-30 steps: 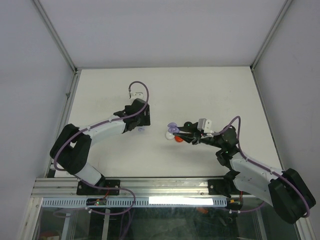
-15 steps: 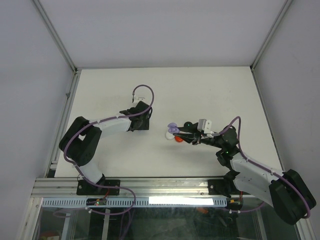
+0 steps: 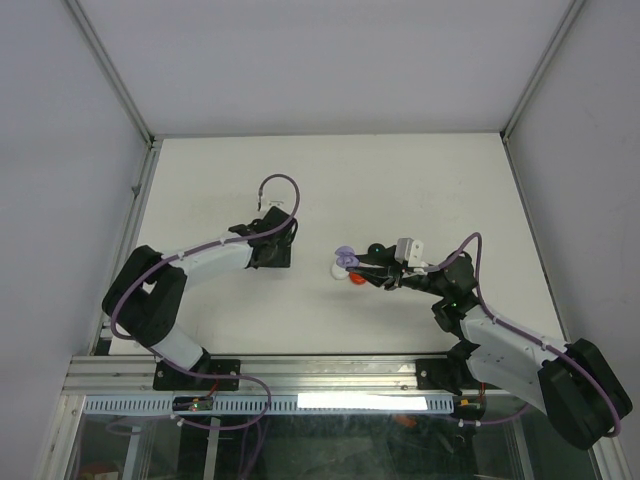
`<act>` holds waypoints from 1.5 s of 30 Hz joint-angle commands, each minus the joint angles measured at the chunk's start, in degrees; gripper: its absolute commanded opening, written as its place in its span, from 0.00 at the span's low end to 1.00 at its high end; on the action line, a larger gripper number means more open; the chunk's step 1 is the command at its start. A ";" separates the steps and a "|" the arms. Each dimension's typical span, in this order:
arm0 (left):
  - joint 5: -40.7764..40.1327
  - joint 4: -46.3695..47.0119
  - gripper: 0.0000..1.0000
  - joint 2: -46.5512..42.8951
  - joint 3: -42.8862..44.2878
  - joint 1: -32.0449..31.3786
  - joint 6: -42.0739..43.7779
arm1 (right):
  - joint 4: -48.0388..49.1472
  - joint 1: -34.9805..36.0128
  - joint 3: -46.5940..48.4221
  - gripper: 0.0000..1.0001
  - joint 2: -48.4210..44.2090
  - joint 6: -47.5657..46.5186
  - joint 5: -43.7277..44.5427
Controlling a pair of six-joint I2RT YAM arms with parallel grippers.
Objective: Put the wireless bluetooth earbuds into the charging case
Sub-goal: Pick up the earbud from the center of the board.
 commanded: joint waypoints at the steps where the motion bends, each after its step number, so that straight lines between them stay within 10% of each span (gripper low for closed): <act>1: 1.17 0.37 0.58 -2.82 1.83 0.46 1.72 | 2.47 0.26 0.29 0.00 -0.88 0.60 -0.92; 18: 16.75 -11.75 0.60 6.99 18.71 3.09 23.87 | 0.65 0.24 0.17 0.00 -2.22 0.08 -1.36; 45: 23.90 -13.24 0.51 9.64 16.46 5.10 20.75 | 0.53 0.30 0.47 0.00 -1.57 0.42 -2.32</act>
